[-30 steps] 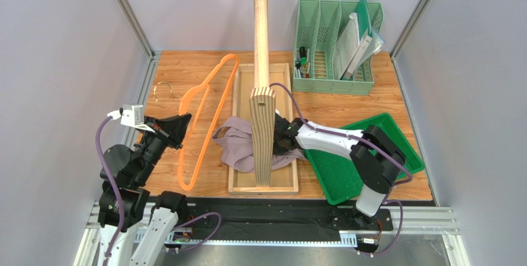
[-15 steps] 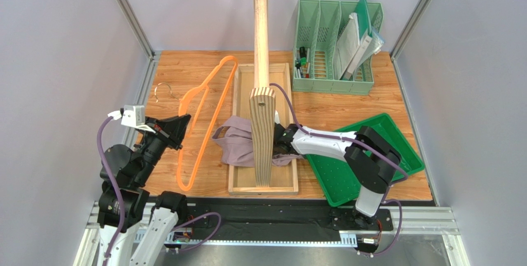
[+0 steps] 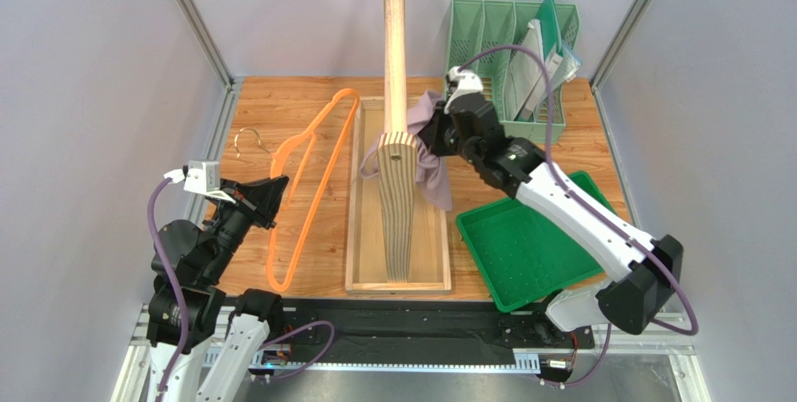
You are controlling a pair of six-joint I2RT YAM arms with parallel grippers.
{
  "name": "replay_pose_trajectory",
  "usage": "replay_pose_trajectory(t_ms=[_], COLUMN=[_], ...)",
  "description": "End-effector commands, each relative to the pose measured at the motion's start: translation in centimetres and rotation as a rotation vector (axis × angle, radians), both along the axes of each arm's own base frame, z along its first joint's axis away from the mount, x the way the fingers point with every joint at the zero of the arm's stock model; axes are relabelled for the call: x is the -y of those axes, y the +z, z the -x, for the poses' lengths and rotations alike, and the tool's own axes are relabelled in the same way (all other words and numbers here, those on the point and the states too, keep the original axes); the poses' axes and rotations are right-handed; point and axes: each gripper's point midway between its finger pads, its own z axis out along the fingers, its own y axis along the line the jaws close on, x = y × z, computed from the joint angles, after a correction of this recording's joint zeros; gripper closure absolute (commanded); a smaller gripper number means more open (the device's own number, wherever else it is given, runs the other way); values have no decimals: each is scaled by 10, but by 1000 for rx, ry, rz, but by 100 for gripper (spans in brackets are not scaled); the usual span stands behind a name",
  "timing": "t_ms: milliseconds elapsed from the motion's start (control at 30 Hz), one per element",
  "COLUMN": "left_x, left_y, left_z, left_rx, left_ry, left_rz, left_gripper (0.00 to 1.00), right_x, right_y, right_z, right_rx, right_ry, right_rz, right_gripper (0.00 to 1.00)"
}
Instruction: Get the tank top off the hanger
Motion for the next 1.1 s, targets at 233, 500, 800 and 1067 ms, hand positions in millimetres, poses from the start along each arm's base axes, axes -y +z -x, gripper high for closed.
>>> replay_pose_trajectory(t_ms=[233,500,800,1067], left_x=[9,31,49,68], left_y=[28,28,24,23], left_z=[10,13,5,13], left_rx=[60,31,-34,-40], left_ry=[-70,-217,-369,-508], left_rz=[-23,-110,-236,-206], left_gripper=[100,100,100,100], right_x=[113,199,293,282], right_y=[117,58,-41,-100], right_z=[22,86,136,108], right_rx=[170,27,-210,-383], right_ry=[-171,-412,-918,-958], right_rz=[-98,83,158,99], right_gripper=[100,100,100,41])
